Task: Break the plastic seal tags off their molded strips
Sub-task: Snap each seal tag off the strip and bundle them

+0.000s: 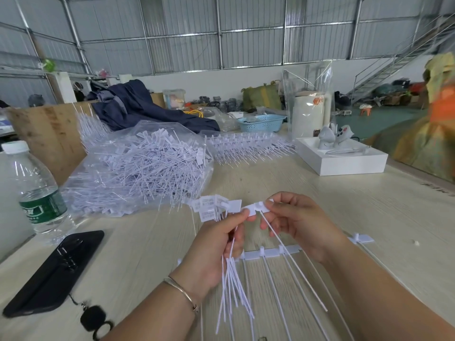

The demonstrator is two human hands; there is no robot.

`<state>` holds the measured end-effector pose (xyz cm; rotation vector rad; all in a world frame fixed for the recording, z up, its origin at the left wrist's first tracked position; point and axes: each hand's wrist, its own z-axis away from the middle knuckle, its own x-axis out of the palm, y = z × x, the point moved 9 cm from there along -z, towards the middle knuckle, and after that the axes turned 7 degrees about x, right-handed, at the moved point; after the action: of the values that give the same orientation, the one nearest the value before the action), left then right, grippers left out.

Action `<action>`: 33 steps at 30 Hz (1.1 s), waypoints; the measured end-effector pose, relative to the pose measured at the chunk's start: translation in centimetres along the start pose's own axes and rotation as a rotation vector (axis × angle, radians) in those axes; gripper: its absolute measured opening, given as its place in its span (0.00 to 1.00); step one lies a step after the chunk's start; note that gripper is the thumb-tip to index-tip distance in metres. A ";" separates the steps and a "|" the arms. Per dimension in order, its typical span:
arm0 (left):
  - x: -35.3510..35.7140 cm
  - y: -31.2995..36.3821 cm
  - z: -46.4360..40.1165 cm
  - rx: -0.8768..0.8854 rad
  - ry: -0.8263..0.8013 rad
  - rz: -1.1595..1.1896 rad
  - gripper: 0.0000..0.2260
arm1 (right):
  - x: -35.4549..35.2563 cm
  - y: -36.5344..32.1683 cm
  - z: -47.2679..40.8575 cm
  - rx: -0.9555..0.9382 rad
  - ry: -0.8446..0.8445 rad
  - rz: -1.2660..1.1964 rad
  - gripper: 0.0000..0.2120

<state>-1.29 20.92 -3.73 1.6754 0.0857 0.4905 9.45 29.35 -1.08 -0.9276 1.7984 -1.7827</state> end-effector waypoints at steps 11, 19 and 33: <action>0.3 -0.1 0.1 -0.152 -0.096 -0.034 0.14 | 0.4 0.3 0.4 0.158 -0.125 -0.091 0.04; 0.7 0.6 -0.2 -0.112 -0.156 0.219 0.12 | -3.6 -0.3 -0.4 0.088 0.137 -0.292 0.03; 1.8 -1.7 0.5 -0.223 -0.155 0.134 0.17 | 0.9 -0.6 0.6 -0.096 0.121 0.027 0.05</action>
<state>0.88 21.38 -4.94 1.4999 -0.1898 0.4517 9.38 28.36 -0.39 -0.8439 1.9770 -1.7838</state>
